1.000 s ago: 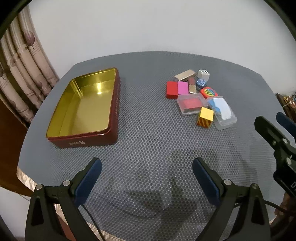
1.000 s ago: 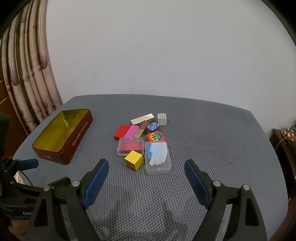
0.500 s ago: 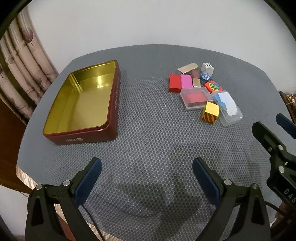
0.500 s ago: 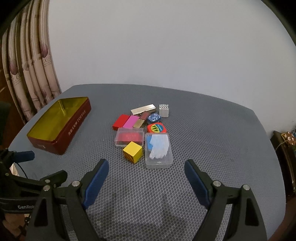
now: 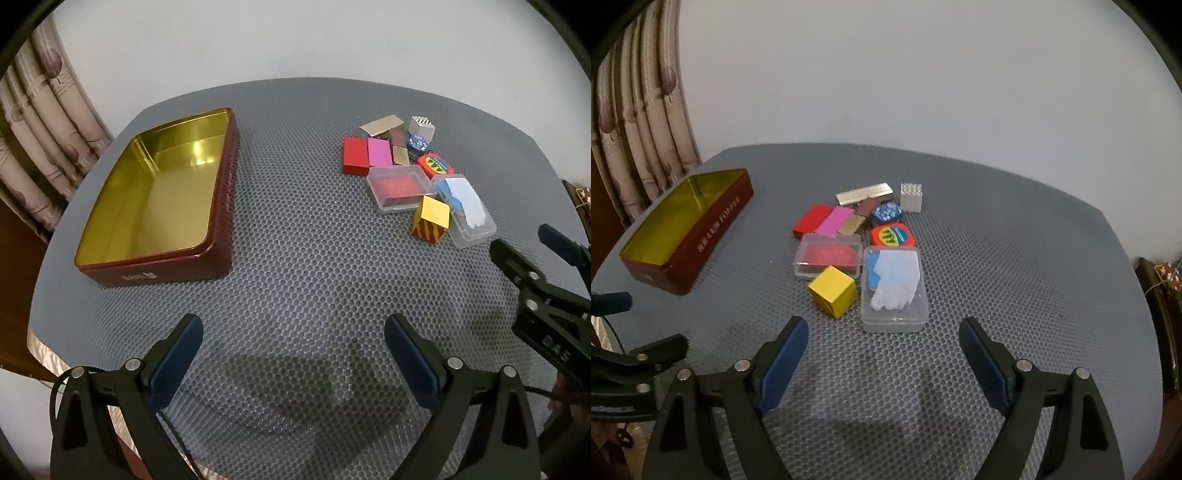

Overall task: Organize rigid objects
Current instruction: 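Move both tools toward the cluster of objects, then grasp the yellow cube with the left gripper while the right gripper grasps the clear blue-item box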

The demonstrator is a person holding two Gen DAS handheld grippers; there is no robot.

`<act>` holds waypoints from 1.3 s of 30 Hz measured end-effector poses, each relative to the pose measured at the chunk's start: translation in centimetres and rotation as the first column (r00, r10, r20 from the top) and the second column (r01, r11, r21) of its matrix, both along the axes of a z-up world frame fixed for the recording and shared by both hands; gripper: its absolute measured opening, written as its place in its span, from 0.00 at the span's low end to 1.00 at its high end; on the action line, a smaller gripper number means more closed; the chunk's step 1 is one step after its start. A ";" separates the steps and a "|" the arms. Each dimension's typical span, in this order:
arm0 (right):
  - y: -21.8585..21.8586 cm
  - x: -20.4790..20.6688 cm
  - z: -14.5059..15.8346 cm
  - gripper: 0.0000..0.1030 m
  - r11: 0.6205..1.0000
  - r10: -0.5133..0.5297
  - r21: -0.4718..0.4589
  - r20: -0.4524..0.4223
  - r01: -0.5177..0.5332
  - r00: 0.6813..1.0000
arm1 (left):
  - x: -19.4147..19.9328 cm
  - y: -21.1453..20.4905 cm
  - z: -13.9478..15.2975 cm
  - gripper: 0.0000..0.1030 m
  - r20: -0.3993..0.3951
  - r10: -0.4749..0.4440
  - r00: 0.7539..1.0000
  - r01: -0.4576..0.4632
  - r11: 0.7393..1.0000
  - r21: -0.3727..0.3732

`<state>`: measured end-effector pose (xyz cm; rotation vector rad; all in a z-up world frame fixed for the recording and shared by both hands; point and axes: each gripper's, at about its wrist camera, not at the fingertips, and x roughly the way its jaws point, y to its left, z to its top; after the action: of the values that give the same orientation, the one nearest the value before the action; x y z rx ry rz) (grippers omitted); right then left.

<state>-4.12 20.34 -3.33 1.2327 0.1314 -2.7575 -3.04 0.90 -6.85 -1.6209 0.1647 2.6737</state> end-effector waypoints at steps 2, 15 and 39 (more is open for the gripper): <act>0.1 -0.9 -0.8 0.84 1.000 0.000 0.013 0.014 0.000 1.000 | -0.2 0.1 -0.2 0.95 0.003 -0.002 1.000 0.002 1.000 -0.004; -0.4 -5.9 -4.6 0.84 0.999 0.017 0.037 0.087 -0.020 0.996 | -1.7 1.6 -1.9 0.95 0.037 -0.032 0.999 0.034 0.999 -0.037; -0.6 -10.2 -7.7 0.56 0.999 0.009 -0.036 0.045 -0.007 0.999 | -4.2 5.9 -3.7 0.95 0.053 -0.116 0.992 0.119 0.992 -0.039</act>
<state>-14.33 19.77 -11.08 1.2822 0.0823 -2.7104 -7.26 6.76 -10.51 -1.6332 0.3083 2.5571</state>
